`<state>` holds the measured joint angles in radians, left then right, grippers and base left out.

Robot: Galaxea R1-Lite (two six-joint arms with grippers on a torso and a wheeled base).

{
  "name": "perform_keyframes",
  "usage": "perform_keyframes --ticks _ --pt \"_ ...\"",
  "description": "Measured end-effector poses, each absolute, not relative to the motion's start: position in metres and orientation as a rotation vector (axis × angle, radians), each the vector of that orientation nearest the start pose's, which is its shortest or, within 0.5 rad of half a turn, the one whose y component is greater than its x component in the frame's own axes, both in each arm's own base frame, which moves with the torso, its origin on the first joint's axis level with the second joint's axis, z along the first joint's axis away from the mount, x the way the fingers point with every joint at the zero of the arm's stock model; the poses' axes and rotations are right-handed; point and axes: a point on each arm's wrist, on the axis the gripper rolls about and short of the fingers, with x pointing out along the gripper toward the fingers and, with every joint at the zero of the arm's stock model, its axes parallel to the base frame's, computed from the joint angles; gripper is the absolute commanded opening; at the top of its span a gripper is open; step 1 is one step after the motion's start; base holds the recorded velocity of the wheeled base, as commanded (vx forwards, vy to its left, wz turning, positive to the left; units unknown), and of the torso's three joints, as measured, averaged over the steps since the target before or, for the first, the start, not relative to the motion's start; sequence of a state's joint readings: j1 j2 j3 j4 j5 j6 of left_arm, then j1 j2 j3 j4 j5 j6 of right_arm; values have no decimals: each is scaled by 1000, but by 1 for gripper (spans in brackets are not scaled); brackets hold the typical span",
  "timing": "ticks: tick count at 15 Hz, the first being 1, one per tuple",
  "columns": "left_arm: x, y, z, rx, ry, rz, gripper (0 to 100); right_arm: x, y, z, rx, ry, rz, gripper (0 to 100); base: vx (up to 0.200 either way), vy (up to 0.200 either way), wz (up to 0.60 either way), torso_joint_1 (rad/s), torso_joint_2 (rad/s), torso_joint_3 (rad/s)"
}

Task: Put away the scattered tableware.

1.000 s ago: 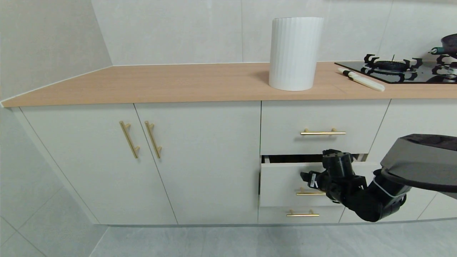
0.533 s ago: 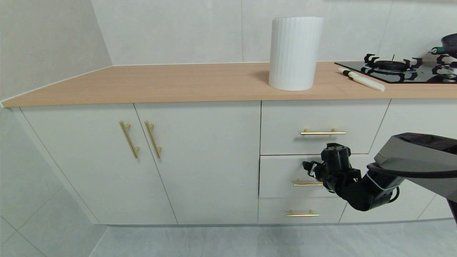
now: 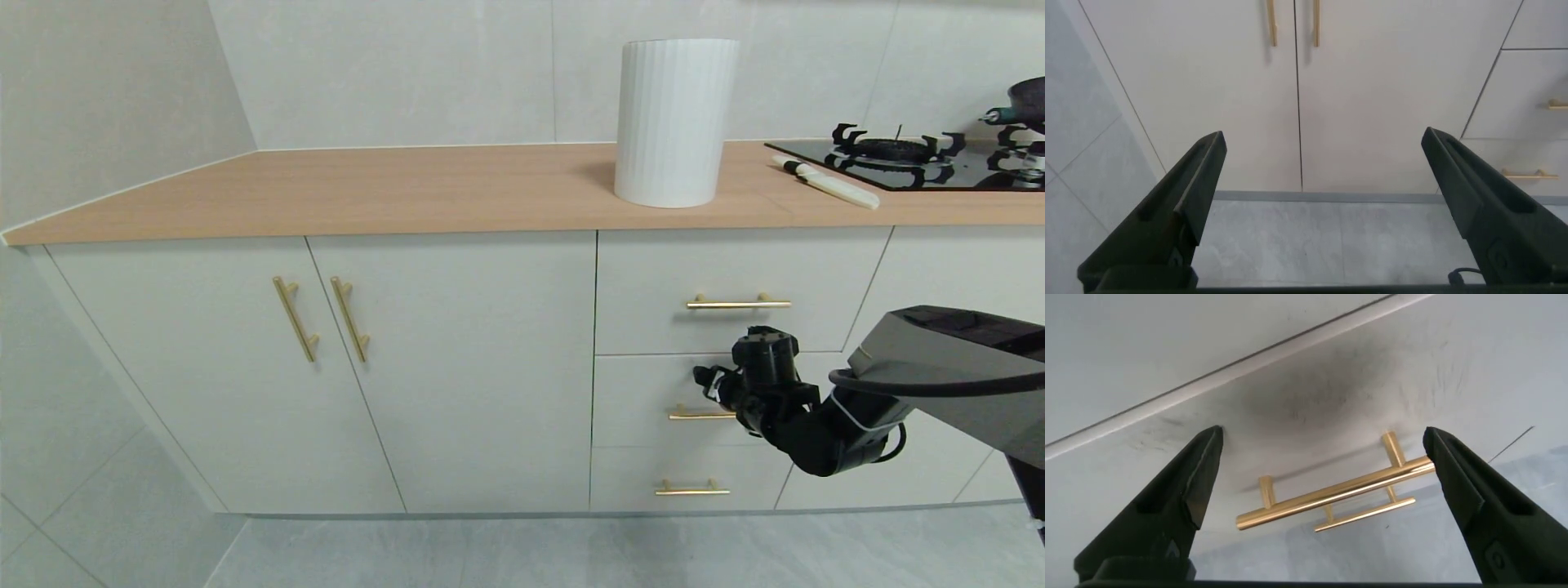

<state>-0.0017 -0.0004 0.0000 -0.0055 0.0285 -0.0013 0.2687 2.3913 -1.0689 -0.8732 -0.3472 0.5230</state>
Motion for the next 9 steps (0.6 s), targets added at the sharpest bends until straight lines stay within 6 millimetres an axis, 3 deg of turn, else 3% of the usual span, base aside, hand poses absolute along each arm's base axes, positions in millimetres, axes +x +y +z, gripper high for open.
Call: perform_keyframes --ticks 3,5,7,9 --pt "-23 1 76 -1 -6 27 100 415 105 12 384 390 -190 100 0 0 0 0 0 0" --pt "-23 1 76 -1 -6 27 100 404 101 20 384 393 -195 100 0 0 0 0 0 0" --pt "-23 1 76 -1 -7 27 100 380 95 49 376 375 -187 100 0 0 0 0 0 0" --pt "-23 1 76 -1 -6 27 100 344 86 88 340 331 -177 100 0 0 0 0 0 0"
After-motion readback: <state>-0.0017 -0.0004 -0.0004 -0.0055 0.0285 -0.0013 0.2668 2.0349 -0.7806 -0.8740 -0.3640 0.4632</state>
